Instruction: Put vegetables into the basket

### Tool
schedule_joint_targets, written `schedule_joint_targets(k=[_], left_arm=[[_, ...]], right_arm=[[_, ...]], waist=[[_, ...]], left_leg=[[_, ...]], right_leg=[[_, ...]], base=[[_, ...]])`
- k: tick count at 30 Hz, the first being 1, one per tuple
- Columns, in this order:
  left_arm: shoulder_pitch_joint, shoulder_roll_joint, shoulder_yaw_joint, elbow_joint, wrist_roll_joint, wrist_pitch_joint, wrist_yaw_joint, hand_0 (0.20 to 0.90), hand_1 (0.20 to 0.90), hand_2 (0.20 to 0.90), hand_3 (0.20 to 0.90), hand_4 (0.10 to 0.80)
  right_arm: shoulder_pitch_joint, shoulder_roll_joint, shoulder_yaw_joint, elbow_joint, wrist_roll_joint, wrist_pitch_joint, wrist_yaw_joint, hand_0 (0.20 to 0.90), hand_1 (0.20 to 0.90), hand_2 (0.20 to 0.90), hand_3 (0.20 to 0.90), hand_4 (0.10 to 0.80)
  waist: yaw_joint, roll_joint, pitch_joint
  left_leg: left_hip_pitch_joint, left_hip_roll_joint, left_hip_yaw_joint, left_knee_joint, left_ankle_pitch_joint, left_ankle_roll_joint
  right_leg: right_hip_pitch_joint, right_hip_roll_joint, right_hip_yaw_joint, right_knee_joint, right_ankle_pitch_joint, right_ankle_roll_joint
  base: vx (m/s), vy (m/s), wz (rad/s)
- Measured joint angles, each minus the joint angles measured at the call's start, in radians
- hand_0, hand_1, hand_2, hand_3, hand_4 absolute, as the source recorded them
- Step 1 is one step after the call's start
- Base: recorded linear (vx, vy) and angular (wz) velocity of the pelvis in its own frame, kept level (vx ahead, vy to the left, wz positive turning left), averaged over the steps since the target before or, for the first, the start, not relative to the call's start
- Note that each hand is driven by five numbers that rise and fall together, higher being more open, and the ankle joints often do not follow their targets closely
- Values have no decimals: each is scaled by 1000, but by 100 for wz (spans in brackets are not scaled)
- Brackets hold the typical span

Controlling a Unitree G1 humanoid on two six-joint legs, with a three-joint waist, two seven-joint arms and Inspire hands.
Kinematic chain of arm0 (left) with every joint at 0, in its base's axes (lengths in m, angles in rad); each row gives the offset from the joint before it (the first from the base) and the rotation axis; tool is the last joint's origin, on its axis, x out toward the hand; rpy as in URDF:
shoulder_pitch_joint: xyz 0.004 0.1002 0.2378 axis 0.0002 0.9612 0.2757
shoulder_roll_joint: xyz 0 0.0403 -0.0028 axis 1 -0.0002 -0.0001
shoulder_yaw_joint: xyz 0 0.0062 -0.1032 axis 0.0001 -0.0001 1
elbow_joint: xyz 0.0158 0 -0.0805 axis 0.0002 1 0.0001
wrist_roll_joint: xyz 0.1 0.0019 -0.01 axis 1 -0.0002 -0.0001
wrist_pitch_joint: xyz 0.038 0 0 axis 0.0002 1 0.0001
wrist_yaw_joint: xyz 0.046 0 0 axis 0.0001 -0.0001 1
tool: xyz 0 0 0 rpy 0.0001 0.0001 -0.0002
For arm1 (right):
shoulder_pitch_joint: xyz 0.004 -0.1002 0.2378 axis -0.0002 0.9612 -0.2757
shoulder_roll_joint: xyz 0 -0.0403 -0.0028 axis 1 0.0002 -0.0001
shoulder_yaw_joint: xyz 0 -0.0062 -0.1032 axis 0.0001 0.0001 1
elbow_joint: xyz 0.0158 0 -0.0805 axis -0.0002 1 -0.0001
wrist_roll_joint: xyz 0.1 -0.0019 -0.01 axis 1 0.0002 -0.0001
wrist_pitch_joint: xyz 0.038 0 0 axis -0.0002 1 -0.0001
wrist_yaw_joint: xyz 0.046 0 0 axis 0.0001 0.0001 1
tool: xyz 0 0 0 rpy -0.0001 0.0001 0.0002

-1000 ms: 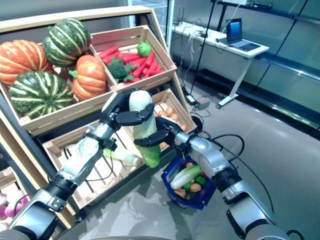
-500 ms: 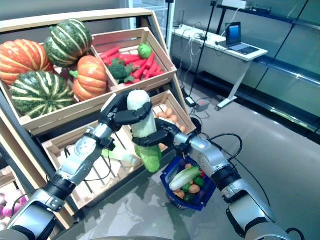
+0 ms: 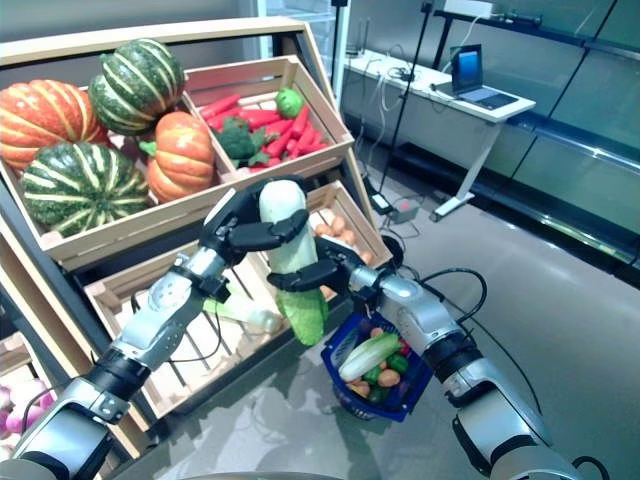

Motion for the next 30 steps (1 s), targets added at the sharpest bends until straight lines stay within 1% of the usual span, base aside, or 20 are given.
schedule_joint_targets(k=[4,6,8,9,10,13,14,16,20,23,25,28,30], left_arm=[[15,11,2,-25,1,3,-28,900,900,900,900,800],[64,11,30,-52,1,2,-37,900,900,900,900,800],[134,4,72,-53,0,-5,-47,900,900,900,900,800],[208,-12,122,-59,-1,-10,-57,900,900,900,900,800],[263,-17,153,-56,-3,-10,-55,900,900,900,900,800],[403,-43,232,-22,-36,-9,-55,900,900,900,900,800],[438,-57,252,-20,-39,-9,-55,900,900,900,900,800],[477,-65,261,-20,-38,-10,-55,900,900,900,900,800],[484,-66,265,-27,-31,-10,-55,900,900,900,900,800],[481,-66,273,-52,-21,-10,-53,900,900,900,900,800],[479,-66,280,-53,-22,-10,-48,900,900,900,900,800],[477,-66,288,-53,-22,-9,-28,900,900,900,900,800],[474,-69,291,-53,-22,-10,-18,900,900,900,900,800]], right_arm=[[69,-2,-24,-8,-10,-2,-8,300,300,300,300,400],[142,1,-58,-8,-9,-2,-14,300,300,300,300,400],[220,4,-97,-5,-9,-4,-18,300,300,300,300,400],[295,17,-152,-9,-9,-17,-19,300,300,300,300,400],[346,22,-179,-5,-9,-28,-31,300,300,300,300,400],[461,24,-226,50,-9,-32,-66,300,300,300,300,400],[500,34,-244,62,-9,-41,-75,300,300,300,300,400],[555,50,-259,69,-9,-64,-81,300,300,300,300,400],[582,81,-261,69,-9,-83,-81,300,300,300,300,400],[582,87,-271,68,-9,-153,-82,300,300,300,300,400],[581,87,-289,62,-9,-180,-91,300,300,300,300,400],[581,92,-318,26,-9,-187,-102,300,300,300,300,400],[580,94,-328,1,-9,-189,-102,300,300,300,300,400]], waist=[[0,3,-1],[0,6,-2],[1,11,-4],[1,17,-8],[1,21,-8],[3,26,-6],[9,26,-6],[20,27,-5],[29,29,-3],[29,31,-2],[29,33,0],[25,36,13],[25,31,32]], left_leg=[[0,0,0,0,0,0],[-1,0,1,-1,0,0],[-1,0,2,-3,0,0],[-1,0,4,-4,-1,0],[-4,1,6,-4,-1,0],[-6,2,5,-4,-1,0],[-7,2,4,-4,-1,0],[-7,2,3,-4,-1,1],[-11,4,-11,-4,0,1],[-16,4,-15,-4,-1,3],[-17,4,-15,-4,-1,3],[-16,5,-11,-4,-1,3],[-33,8,-8,34,-3,2]], right_leg=[[0,0,0,0,0,0],[-2,0,1,0,0,0],[-3,0,1,0,-1,0],[-6,0,3,0,-2,-1],[-9,0,3,0,-2,-1],[-10,1,3,-1,-2,-1],[-10,1,2,-1,-2,-1],[-10,1,2,-1,-2,-1],[-10,5,-1,-1,-2,-2],[-10,5,-1,-1,-2,-1],[-11,6,-1,-1,-3,-1],[-12,7,2,-1,-4,-2],[-14,11,21,0,-11,-8]], base=[[0,0,0],[-1,-23,0],[-2,-42,-2],[3,-33,-4],[5,-37,-3],[0,-46,1],[-13,-51,2],[-19,-60,1],[-9,-75,4],[16,-100,4],[40,-93,1],[13,-75,-2],[-38,-50,4]])
